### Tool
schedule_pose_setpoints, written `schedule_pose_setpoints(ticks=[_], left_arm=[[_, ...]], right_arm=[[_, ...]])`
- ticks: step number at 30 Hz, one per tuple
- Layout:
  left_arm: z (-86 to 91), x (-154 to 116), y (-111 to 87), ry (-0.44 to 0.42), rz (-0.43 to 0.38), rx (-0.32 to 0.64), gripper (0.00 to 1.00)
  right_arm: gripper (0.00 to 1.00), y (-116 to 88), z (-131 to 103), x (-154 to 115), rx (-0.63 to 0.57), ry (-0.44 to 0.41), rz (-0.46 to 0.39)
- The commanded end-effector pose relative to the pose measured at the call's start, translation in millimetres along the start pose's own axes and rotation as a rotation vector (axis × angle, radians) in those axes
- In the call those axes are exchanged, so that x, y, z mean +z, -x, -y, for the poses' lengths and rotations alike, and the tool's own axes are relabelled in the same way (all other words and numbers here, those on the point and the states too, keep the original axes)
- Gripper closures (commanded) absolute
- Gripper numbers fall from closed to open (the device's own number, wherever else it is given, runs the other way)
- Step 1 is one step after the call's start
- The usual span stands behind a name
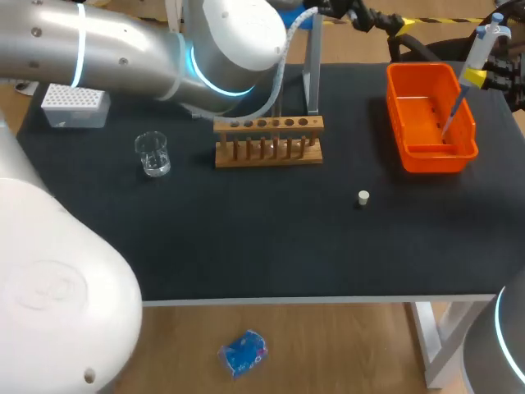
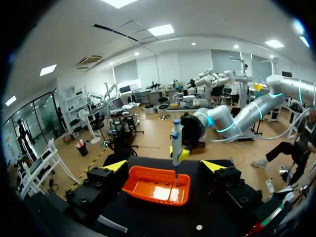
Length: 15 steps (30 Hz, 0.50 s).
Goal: Invert the test tube, pick up the pipette, mount the tip to pipette, aspirate from beaker and dispense into the tube, eject the tip, return the pipette, and cap with the stopper.
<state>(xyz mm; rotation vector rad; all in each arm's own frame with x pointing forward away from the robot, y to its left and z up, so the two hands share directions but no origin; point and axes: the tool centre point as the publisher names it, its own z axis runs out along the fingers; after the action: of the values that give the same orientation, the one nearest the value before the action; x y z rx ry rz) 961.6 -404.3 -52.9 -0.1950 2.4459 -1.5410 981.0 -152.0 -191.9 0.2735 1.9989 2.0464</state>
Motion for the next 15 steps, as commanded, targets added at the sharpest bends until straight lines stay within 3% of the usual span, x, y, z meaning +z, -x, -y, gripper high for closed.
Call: schedule_pose_setpoints(ticks=[1,15], left_arm=[[7.2,25,-0.2,0.086,0.003,0.002,1.0],[34.8,89,-18.9,-0.107,-0.096,0.007,1.0]], right_arm=[[1.0,1,0,-1,-0.001,0.0,-0.003],[1.0,1,0,-1,-0.001,0.0,-0.003]])
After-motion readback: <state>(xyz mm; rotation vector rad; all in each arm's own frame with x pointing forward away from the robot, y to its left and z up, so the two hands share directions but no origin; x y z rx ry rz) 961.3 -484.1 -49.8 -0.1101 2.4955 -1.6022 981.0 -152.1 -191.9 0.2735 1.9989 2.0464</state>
